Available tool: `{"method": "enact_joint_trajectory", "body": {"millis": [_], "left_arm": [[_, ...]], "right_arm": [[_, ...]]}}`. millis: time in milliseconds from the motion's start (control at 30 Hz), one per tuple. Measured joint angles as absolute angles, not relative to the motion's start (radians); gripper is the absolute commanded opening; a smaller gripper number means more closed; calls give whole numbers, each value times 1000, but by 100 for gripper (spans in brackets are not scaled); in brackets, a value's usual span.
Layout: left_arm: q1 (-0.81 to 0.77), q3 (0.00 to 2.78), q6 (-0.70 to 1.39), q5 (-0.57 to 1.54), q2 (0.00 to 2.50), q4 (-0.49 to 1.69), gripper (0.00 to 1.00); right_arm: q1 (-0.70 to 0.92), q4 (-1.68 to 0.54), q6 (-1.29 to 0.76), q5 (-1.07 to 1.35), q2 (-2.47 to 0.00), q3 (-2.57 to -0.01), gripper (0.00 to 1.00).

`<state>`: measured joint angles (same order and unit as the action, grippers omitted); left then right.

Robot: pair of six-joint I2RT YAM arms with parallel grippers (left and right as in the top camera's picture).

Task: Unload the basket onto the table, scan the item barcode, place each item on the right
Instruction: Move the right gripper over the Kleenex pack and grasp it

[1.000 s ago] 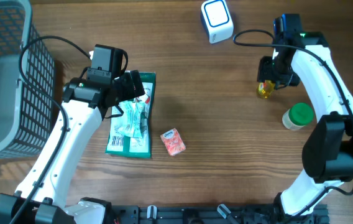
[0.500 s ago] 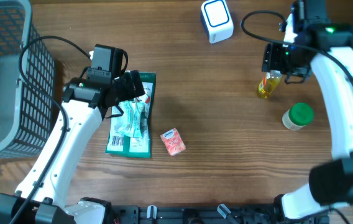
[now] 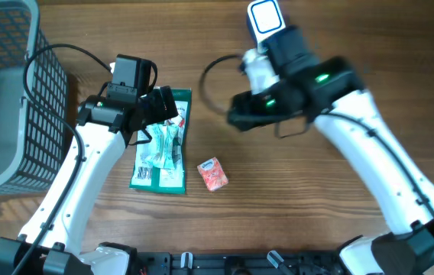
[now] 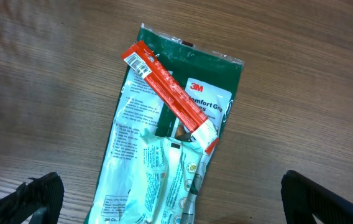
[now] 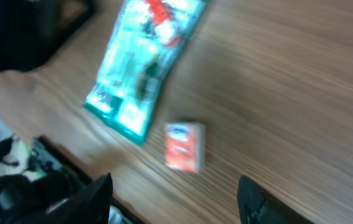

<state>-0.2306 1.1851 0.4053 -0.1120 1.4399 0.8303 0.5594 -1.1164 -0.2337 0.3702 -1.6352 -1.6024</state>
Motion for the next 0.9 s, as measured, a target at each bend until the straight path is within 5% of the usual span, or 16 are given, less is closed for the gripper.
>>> {"method": "enact_joint_trajectory", "body": {"millis": [133, 167, 200, 333, 400, 600, 733, 900], "left_arm": [[-231, 1185, 405, -112, 1440, 831, 100], [-231, 1185, 405, -112, 1440, 830, 100], [-231, 1185, 405, -112, 1440, 830, 100], [-231, 1185, 405, -112, 1440, 830, 100], [-231, 1185, 405, -112, 1440, 830, 100], [-231, 1185, 405, -112, 1440, 830, 100], [-231, 1185, 405, -112, 1440, 830, 100], [-231, 1185, 405, -112, 1440, 830, 100]], "right_arm": [[720, -957, -358, 332, -1636, -1473, 70], [751, -930, -384, 309, -1636, -1439, 93], [783, -918, -402, 287, -1636, -1403, 100], [838, -730, -430, 255, -1637, -1305, 98], [841, -657, -453, 250, -1638, -1258, 81], [841, -646, -488, 170, -1638, -1223, 57], [841, -645, -497, 121, -1638, -1223, 26], [841, -644, -497, 110, -1638, -1221, 29]]}}
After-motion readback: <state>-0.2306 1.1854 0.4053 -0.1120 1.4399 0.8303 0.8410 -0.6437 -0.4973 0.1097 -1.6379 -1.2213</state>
